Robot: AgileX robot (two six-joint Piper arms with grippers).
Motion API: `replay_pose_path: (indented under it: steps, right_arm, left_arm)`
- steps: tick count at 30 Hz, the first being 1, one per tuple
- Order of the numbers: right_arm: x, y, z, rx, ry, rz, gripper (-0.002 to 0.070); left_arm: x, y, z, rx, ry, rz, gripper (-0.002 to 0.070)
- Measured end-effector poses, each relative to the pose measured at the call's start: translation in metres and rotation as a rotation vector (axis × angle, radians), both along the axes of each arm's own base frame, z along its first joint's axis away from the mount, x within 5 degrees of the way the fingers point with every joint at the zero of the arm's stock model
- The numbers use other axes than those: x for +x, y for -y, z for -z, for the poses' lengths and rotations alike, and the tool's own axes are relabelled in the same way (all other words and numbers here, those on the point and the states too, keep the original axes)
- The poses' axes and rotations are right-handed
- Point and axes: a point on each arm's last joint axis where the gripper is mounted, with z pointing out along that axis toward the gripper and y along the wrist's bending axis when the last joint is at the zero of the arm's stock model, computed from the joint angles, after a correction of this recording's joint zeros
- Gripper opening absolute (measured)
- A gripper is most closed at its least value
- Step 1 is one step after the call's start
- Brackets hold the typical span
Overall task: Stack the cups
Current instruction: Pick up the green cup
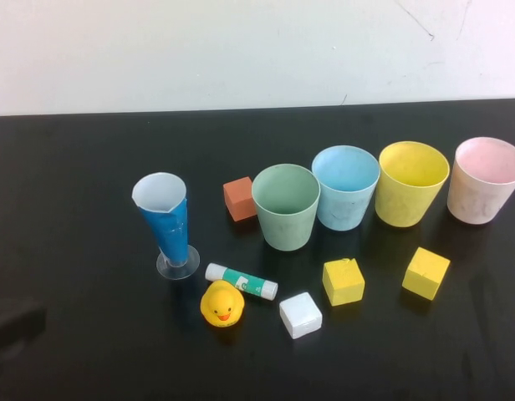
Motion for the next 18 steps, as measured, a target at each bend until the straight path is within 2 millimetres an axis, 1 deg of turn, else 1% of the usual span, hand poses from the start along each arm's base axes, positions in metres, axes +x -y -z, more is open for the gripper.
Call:
replay_pose_path:
  steps: [4,6,8,10,13,18]
  right_arm:
    - [0.000,0.000,0.000,0.000,-0.004,-0.002,-0.0003]
    - [0.000,0.000,0.000,0.000,-0.004,-0.002,-0.0003]
    - [0.000,0.000,0.001,0.000,-0.006,-0.002,-0.0003]
    - [0.000,0.000,0.001,0.000,-0.007,-0.003,-0.0003]
    - [0.000,0.000,0.001,0.000,-0.007,-0.003,-0.0003]
    - [0.000,0.000,0.001,0.000,-0.007,-0.003,-0.0003]
  left_arm:
    - [0.034,0.006,-0.028,0.083,-0.031,0.103,-0.0002]
    - [0.050,0.013,-0.036,0.126,-0.027,0.170,-0.0002]
    - [0.065,0.024,-0.041,0.183,-0.035,0.244,-0.0002]
    - [0.080,0.039,-0.044,0.249,-0.049,0.311,-0.0002]
    - [0.102,0.063,-0.044,0.327,-0.092,0.355,-0.0002]
    - [0.134,0.114,-0.035,0.488,-0.142,0.401,-0.0001]
